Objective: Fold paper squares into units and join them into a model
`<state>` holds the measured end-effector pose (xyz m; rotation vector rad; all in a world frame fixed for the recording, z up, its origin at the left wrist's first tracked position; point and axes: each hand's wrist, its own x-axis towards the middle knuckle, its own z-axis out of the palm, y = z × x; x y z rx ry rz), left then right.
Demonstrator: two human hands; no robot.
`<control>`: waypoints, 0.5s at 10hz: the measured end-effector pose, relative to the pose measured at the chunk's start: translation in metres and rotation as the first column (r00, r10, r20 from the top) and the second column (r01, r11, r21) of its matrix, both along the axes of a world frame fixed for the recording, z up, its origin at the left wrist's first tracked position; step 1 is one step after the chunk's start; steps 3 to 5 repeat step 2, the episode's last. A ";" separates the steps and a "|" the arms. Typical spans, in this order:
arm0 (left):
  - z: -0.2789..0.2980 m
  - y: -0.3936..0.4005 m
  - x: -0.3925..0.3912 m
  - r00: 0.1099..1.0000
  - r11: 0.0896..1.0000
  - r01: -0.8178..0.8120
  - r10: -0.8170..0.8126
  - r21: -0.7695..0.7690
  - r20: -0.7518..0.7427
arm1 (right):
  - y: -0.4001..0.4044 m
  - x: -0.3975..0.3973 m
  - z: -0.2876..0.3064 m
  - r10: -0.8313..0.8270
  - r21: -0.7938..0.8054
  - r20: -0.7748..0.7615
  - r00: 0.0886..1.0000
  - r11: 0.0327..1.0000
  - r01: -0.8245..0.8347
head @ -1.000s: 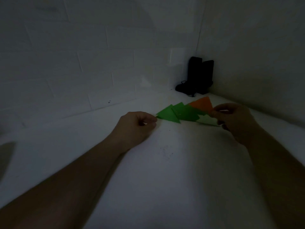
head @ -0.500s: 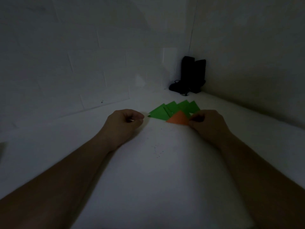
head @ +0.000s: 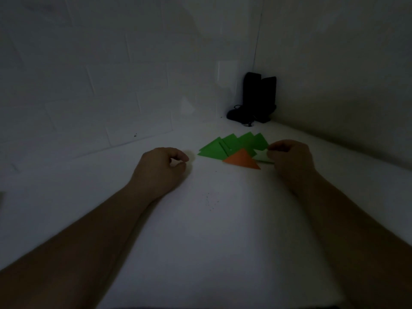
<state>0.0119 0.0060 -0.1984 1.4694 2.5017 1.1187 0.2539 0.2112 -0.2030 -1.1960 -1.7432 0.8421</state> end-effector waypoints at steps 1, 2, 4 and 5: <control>-0.001 0.001 -0.001 1.000 0.999 -0.015 0.014 -0.051 -0.017 | -0.001 0.000 -0.003 0.022 -0.007 -0.018 1.000 1.000 -0.022; -0.002 0.003 0.000 0.999 0.999 -0.024 0.023 -0.041 -0.026 | -0.004 -0.002 -0.003 0.037 0.005 -0.004 0.999 0.999 -0.037; -0.002 0.003 0.000 0.999 0.999 -0.024 0.023 -0.041 -0.026 | -0.004 -0.002 -0.003 0.037 0.005 -0.004 0.999 0.999 -0.037; -0.002 0.003 0.000 0.999 0.999 -0.024 0.023 -0.041 -0.026 | -0.004 -0.002 -0.003 0.037 0.005 -0.004 0.999 0.999 -0.037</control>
